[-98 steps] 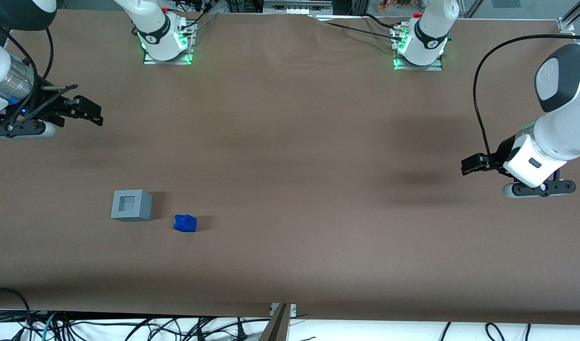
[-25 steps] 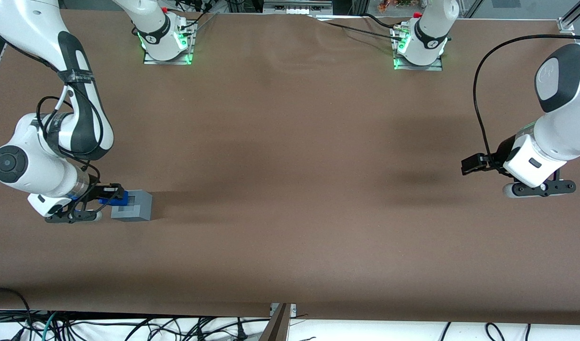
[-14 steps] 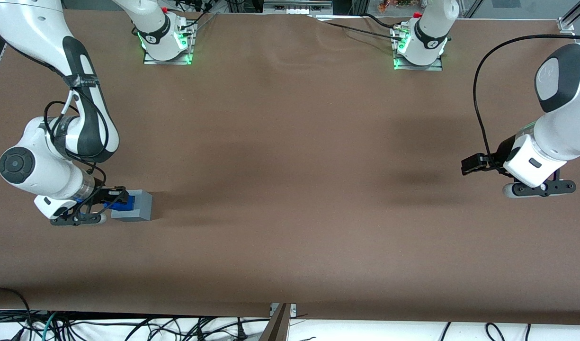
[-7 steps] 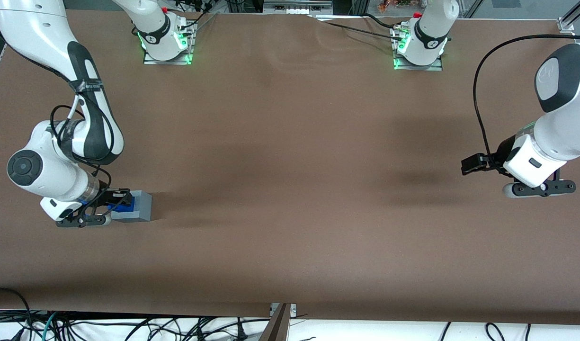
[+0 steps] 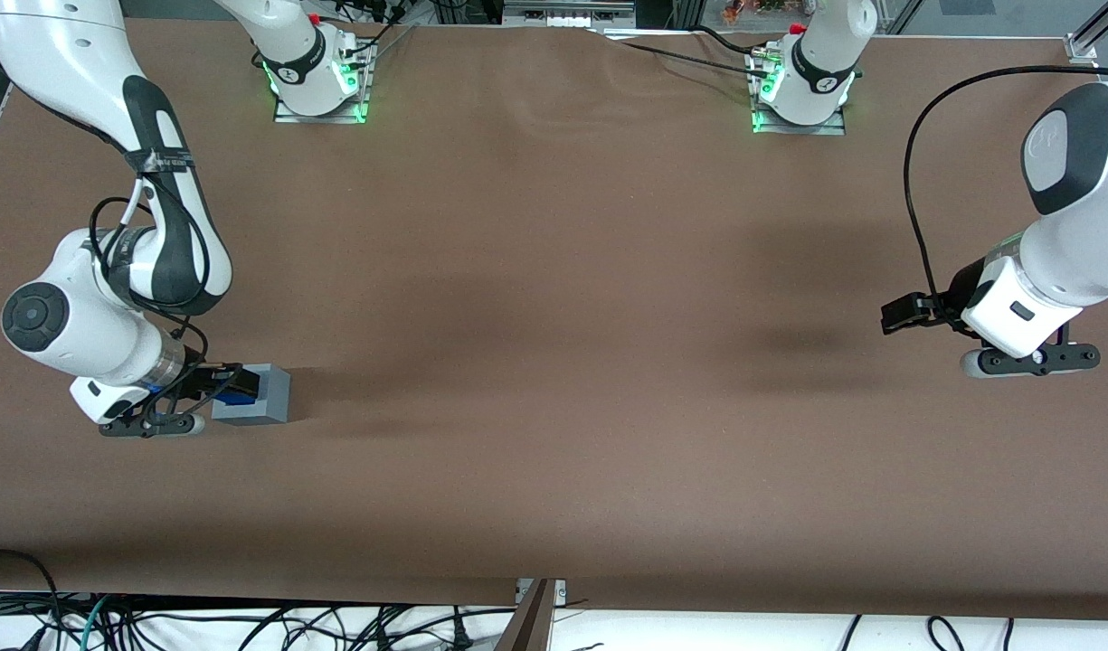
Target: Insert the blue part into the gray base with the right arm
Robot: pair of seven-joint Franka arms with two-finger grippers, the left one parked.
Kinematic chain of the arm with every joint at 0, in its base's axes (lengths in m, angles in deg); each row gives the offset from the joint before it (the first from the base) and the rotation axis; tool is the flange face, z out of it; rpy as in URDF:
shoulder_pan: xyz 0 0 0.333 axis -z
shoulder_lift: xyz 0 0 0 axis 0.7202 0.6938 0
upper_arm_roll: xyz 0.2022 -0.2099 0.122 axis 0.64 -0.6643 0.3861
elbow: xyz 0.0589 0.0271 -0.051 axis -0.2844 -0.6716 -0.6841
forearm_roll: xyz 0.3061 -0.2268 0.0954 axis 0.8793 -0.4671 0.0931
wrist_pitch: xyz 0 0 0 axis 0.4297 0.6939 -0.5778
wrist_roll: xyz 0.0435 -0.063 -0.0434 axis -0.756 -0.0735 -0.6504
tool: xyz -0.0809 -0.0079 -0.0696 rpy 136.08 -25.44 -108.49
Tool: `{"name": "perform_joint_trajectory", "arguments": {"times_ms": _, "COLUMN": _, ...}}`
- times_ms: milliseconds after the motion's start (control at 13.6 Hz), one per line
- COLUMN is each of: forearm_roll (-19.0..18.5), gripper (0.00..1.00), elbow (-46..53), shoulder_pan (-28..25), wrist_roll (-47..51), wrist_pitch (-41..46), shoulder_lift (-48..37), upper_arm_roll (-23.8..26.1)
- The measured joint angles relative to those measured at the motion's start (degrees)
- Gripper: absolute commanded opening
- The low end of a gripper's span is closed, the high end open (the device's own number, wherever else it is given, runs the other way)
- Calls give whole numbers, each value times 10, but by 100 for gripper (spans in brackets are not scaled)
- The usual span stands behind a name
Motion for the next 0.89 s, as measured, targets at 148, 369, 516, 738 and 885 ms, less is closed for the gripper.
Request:
{"name": "perform_joint_trajectory", "arguments": {"times_ms": 148, "forearm_roll": 0, "gripper": 99, "elbow": 8, "shoulder_pan": -5, "wrist_roll": 9, "wrist_pitch": 39, "shoulder_lift": -26, "upper_arm_roll": 0}}
{"name": "perform_joint_trajectory", "arguments": {"times_ms": 369, "forearm_roll": 0, "gripper": 99, "elbow": 19, "shoulder_pan": -10, "wrist_roll": 15, "wrist_pitch": 143, "shoulder_lift": -107, "upper_arm_roll": 1}}
{"name": "perform_joint_trajectory", "arguments": {"times_ms": 516, "forearm_roll": 0, "gripper": 99, "elbow": 20, "shoulder_pan": -11, "wrist_roll": 17, "wrist_pitch": 229, "shoulder_lift": -176, "upper_arm_roll": 6}}
{"name": "perform_joint_trajectory", "arguments": {"times_ms": 738, "forearm_roll": 0, "gripper": 99, "elbow": 15, "shoulder_pan": -11, "wrist_roll": 19, "wrist_pitch": 323, "shoulder_lift": -259, "upper_arm_roll": 7}}
{"name": "perform_joint_trajectory", "arguments": {"times_ms": 885, "forearm_roll": 0, "gripper": 99, "elbow": 10, "shoulder_pan": -11, "wrist_roll": 19, "wrist_pitch": 333, "shoulder_lift": -273, "upper_arm_roll": 7}}
